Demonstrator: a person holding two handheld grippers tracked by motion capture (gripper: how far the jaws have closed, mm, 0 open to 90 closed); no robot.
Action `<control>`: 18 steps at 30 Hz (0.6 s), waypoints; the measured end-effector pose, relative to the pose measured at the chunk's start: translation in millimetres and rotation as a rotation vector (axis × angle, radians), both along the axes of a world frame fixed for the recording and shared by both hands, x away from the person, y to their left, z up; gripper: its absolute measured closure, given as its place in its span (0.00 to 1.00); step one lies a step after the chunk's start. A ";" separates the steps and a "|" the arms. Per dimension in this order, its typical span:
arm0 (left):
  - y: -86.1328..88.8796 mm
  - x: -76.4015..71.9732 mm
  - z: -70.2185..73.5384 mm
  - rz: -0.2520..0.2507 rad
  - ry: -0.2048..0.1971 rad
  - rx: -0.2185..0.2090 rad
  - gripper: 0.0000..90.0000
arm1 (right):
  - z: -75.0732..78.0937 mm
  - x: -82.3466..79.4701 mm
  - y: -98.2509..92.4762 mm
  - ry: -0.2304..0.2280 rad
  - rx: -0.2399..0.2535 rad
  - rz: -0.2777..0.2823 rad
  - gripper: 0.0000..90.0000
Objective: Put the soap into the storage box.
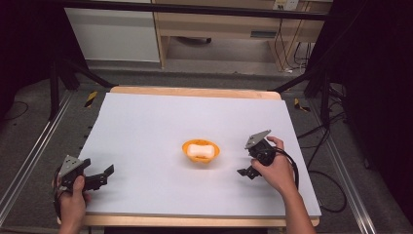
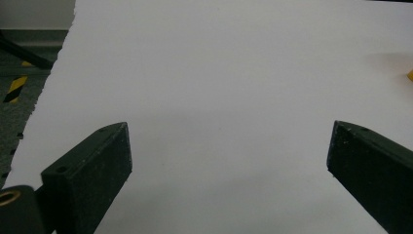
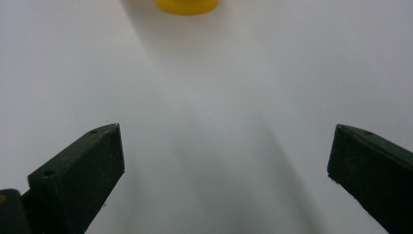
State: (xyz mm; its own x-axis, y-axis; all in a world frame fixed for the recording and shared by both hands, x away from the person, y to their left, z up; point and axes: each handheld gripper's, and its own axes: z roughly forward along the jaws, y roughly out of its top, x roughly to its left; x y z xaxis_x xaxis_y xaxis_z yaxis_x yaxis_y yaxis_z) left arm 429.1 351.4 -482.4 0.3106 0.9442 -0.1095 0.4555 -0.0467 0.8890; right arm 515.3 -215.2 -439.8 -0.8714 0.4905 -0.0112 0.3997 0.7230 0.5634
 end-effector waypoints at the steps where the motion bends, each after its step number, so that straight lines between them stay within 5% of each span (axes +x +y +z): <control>1: -0.1 0.0 0.0 0.000 0.000 0.001 0.02 | -1.9 -3.5 -5.9 0.000 0.009 -0.014 0.01; 18: 0.2 -0.5 0.1 0.000 -0.002 0.004 0.02 | -10.0 -26.2 -45.0 -0.040 0.048 -0.064 0.01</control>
State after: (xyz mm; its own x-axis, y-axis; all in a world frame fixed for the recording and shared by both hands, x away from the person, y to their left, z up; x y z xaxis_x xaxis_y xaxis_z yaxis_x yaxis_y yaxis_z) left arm 428.5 351.6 -482.3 0.3108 0.9447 -0.1051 0.4541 -0.0504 0.8895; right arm 489.1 -260.2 -449.7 -0.8374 0.5462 -0.0200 0.4211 0.6681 0.6134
